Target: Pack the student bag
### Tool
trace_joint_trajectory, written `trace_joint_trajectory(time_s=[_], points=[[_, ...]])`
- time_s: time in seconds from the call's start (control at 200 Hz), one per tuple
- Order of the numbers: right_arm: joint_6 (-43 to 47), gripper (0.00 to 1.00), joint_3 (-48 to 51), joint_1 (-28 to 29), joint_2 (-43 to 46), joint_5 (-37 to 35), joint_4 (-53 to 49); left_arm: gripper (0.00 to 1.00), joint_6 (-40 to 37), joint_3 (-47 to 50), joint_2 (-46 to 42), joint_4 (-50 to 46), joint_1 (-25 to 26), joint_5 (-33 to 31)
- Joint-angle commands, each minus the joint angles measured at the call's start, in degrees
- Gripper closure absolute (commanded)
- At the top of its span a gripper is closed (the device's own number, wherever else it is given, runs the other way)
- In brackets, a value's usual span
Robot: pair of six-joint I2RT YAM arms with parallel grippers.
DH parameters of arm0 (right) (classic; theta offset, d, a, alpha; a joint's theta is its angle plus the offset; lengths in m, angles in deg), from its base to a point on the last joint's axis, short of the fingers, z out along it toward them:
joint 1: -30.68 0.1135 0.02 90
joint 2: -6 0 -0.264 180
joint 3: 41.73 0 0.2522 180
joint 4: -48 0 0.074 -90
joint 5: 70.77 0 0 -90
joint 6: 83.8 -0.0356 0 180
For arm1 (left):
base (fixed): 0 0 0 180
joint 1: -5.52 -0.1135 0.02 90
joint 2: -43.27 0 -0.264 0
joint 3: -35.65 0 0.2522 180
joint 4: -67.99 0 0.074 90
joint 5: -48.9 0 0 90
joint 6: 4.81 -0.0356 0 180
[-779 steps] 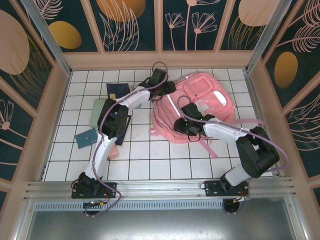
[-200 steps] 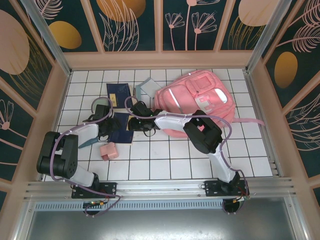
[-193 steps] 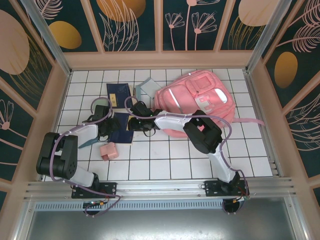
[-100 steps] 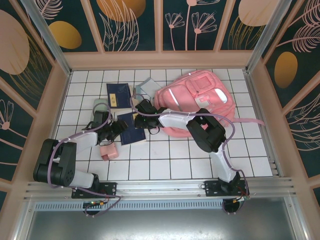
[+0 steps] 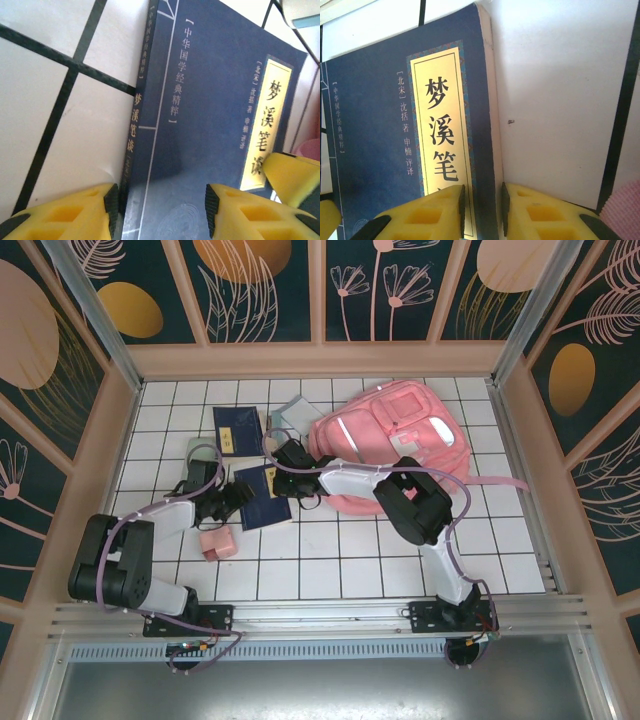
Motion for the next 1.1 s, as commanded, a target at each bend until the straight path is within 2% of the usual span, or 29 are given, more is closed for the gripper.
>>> trace_joint_trajectory(time_s=[0.0, 0.15, 0.375, 0.485, 0.61, 0.7, 0.851, 0.911, 1.096], points=[[-0.81, 0.73, 1.95, 0.5, -1.93, 2.05, -3.15, 0.51, 4.93, 2.44, -2.53, 10.7, 1.18, 14.36], [-0.86, 0.73, 1.74, 0.5, -1.83, 1.96, -3.26, 0.51, 7.86, 3.61, -7.29, 16.5, 1.18, 17.57], [-1.0, 0.72, 1.74, 0.42, -1.06, 1.08, -3.63, 0.52, 10.89, 6.28, -7.7, 22.3, 1.18, 19.36], [-1.05, 0.72, 1.89, 0.42, -0.52, 0.66, -3.69, 0.53, 8.67, 5.17, -7.11, 17.54, 1.18, 16.67], [-0.7, 0.71, 1.87, 0.26, 0.17, 0.16, -4.19, 0.64, 5.55, 3.16, -5.56, 11.29, 1.18, 13.47], [0.14, 0.69, 1.57, 0.15, 1.75, -0.88, -4.96, 0.77, 4.54, 2.71, -5.77, 8.72, 1.18, 11.28], [3.63, 0.6, -0.79, 0.06, 5.87, -3.8, -8.06, 0.96, 3.26, 2.11, -6.21, 6.29, 1.13, 8.89], [5.43, 0.58, -1.82, -0.02, 7.95, -6.34, -9.82, 1.0, 2.96, 1.75, -6.72, 5.73, 1.18, 8.53], [12.19, 0.51, -4.83, -1.23, 13.07, -15.43, -16.96, 1.0, 1.87, 0.34, -8.42, 4.0, 1.16, 7.73]])
